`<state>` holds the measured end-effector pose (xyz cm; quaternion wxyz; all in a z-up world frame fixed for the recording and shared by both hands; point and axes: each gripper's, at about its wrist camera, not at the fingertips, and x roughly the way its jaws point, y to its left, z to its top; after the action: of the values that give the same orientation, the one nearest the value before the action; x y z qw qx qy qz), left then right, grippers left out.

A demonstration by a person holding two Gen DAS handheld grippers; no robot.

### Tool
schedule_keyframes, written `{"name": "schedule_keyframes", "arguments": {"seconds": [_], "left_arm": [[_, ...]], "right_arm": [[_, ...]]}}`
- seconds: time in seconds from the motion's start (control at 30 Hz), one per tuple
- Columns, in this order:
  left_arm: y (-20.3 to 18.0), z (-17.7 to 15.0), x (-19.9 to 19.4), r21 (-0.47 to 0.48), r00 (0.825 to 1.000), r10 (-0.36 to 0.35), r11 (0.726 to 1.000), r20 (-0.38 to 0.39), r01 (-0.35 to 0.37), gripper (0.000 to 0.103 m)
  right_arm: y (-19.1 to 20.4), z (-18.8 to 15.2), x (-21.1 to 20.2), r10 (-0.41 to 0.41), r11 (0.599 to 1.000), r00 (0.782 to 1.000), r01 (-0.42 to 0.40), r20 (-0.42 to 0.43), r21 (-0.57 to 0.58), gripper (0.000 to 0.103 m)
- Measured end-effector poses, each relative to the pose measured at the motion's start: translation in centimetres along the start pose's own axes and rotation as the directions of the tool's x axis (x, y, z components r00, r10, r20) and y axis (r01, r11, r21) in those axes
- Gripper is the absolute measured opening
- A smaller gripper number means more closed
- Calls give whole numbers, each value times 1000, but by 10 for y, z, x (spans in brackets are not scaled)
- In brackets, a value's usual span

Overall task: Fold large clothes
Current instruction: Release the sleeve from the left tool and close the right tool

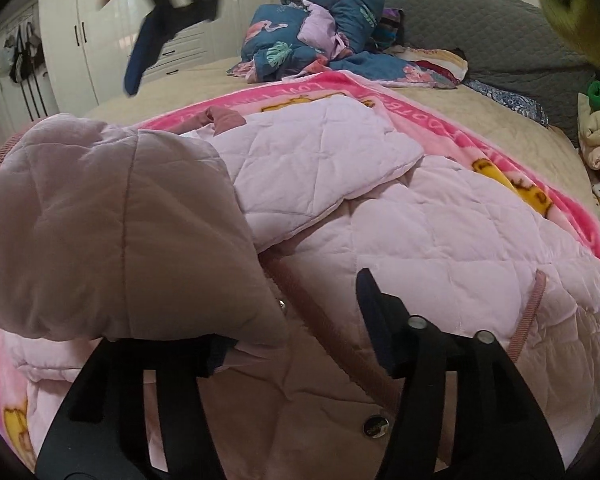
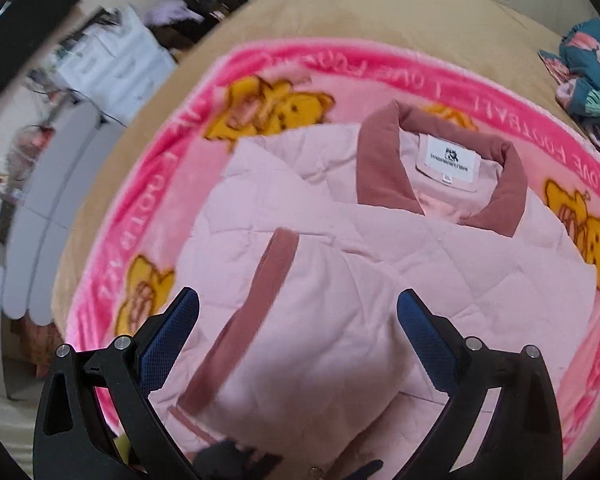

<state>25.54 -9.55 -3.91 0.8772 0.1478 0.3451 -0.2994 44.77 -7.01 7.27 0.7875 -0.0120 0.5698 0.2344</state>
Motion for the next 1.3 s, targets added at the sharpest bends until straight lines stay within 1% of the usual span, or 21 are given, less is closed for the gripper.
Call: {"name": "schedule_keyframes", "arguments": {"seconds": [0.07,0.1,0.17,0.23,0.27,0.3,0.4,0.47,0.53,0.63,0.7,0.77,0.83,0.9,1.03,1.07,1.13,1.17,1.2,1.27,1.3], "left_arm": [[0,0,-1,-2,1000,-6,1000,0,6,55],[1,1,-1,-6,1000,-10,1000,0,10,55],[3,2,-3,-18,1000,-22,1000,1,22,57],[4,3,-5,-24,1000,-28,999,10,28,59],[4,3,-7,-25,999,-30,999,14,30,62],[4,4,-9,-26,999,-32,999,19,33,64],[2,8,-18,-19,999,-17,1000,43,18,74],[3,10,-25,-20,998,-5,1000,58,6,82],[7,13,-34,-31,997,5,1000,77,-3,84],[14,17,-47,-67,995,14,998,98,-7,93],[21,18,-54,-87,993,13,996,119,-3,93],[29,18,-56,-102,992,33,995,123,-21,94],[44,16,-57,-144,991,66,988,119,-49,94],[65,12,-56,-212,989,100,974,107,-76,94],[102,2,-59,-312,982,164,941,92,-128,94],[110,-1,-60,-333,979,182,932,89,-143,94],[128,-6,-64,-378,973,216,910,80,-171,94],[136,-9,-66,-403,970,229,897,76,-180,94],[144,-12,-68,-432,969,239,883,70,-187,94],[161,-18,-70,-485,968,243,855,60,-184,94],[166,-21,-72,-506,968,243,843,59,-181,94]], "right_arm": [[8,6,11,-97,995,995,96,-25,-36,96],[10,6,14,-117,992,993,114,-31,-61,73],[5,2,14,-86,994,995,83,-47,-73,46],[-1,-2,0,-85,991,996,86,9,-103,35],[-3,-3,-6,-75,991,997,78,30,-111,24],[-9,-4,-14,-59,992,997,64,55,-110,19],[-32,-13,-45,-10,996,989,23,147,-89,11],[-53,-23,-69,23,998,977,-10,213,-62,9],[-79,-34,-89,49,999,962,-43,269,-25,8],[-117,-55,-110,64,996,938,-79,340,30,7],[-143,-69,-115,56,992,929,-93,367,84,7],[-170,-86,-116,52,984,918,-114,393,137,3],[-189,-101,-113,46,975,910,-131,411,180,3],[-204,-114,-105,32,967,913,-130,407,218,3],[-214,-142,-93,27,955,916,-142,401,261,4],[-213,-152,-89,19,954,916,-136,400,267,7],[-209,-169,-83,11,952,916,-132,400,275,30],[-207,-180,-80,-13,950,917,-113,398,292,58],[-206,-188,-77,-29,948,916,-103,401,302,73],[-203,-206,-68,-23,941,913,-118,407,318,76],[-202,-213,-62,-18,935,916,-126,401,330,80]]}}
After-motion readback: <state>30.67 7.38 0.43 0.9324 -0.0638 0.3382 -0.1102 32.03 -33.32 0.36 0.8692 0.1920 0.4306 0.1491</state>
